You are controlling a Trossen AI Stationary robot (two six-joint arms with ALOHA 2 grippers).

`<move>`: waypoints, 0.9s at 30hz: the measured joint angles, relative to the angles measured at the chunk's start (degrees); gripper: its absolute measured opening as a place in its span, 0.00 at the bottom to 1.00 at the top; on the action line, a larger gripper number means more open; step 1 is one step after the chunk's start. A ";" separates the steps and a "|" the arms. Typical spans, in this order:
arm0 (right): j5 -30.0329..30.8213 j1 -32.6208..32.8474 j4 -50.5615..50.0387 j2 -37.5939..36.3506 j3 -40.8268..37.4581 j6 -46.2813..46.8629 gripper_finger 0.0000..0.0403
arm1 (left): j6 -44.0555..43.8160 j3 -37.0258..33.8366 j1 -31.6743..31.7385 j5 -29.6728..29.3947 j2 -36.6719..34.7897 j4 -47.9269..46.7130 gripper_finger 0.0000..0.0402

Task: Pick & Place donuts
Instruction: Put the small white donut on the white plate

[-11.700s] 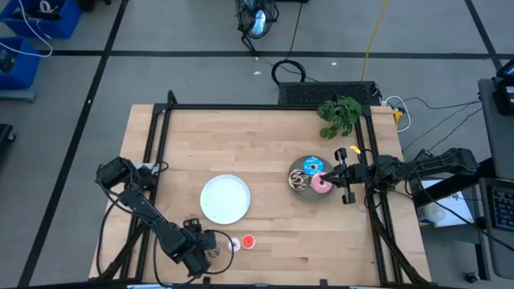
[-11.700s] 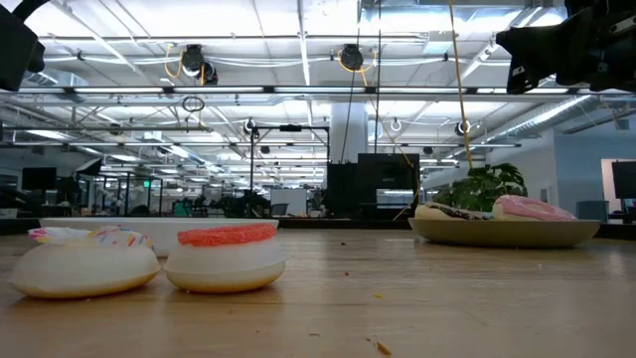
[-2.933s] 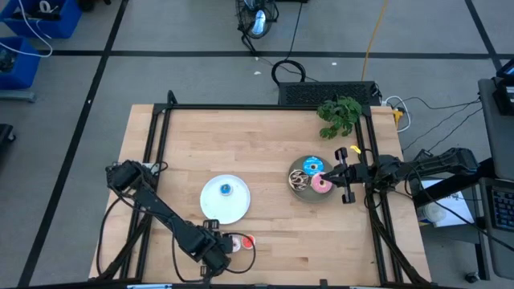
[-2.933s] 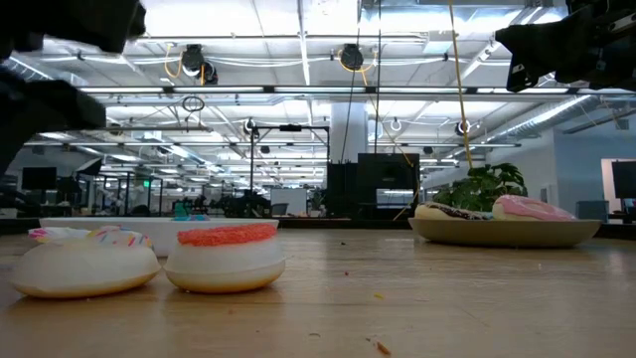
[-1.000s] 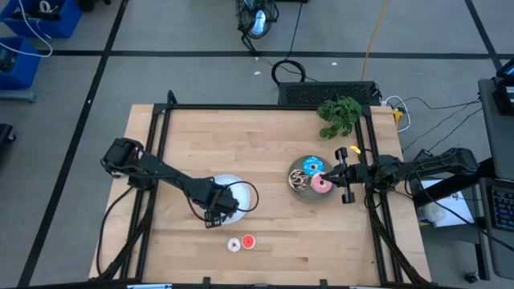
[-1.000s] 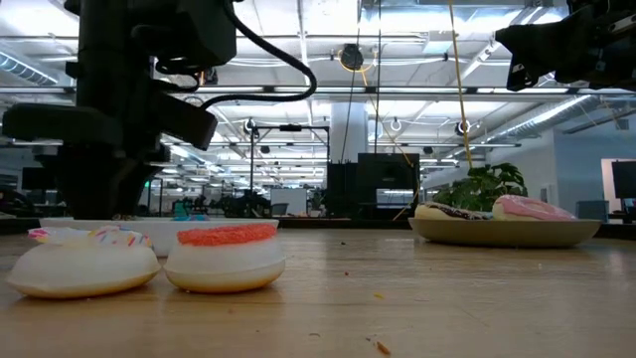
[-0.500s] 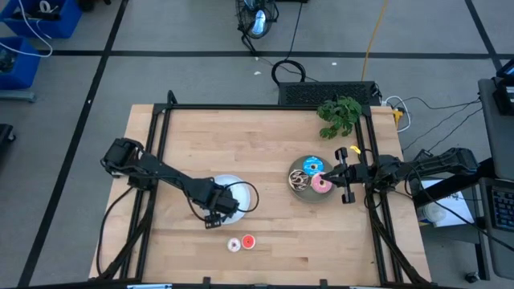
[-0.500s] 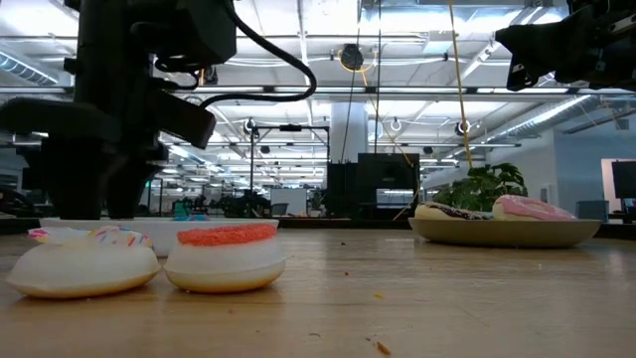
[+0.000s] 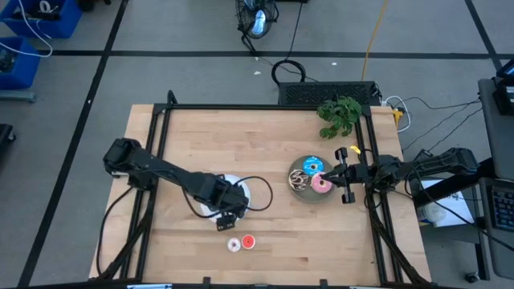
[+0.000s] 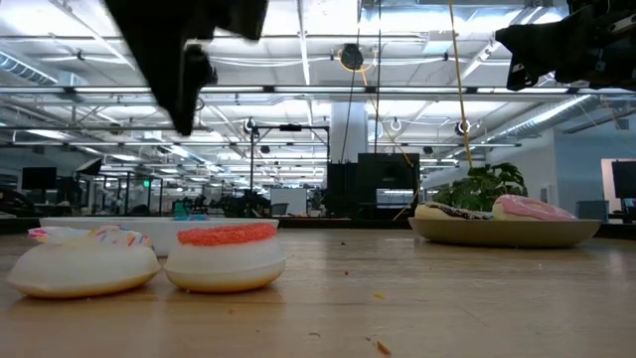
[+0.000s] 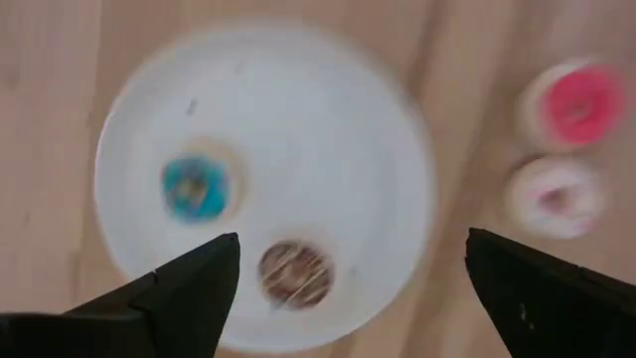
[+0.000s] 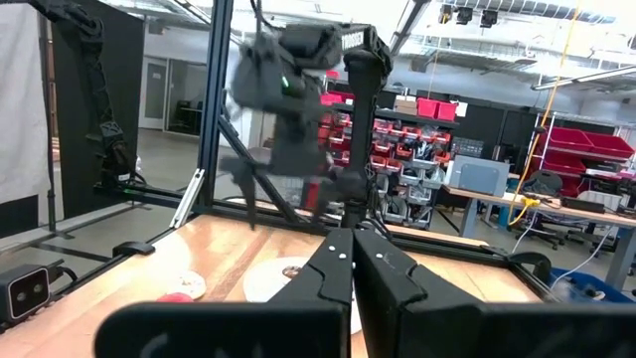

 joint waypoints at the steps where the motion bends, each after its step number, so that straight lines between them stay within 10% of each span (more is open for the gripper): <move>1: 0.00 0.00 -0.02 0.00 0.00 0.00 0.00 | 0.61 1.16 -0.50 -0.04 0.00 0.54 0.93; 18: 0.00 -0.02 -0.37 -0.02 0.00 0.00 0.00 | 6.98 5.63 -3.42 -0.91 0.00 -2.21 0.04; 27: 0.00 -0.02 -0.37 -0.02 0.00 0.00 0.00 | 5.79 5.63 -2.87 -0.98 0.00 -3.21 0.01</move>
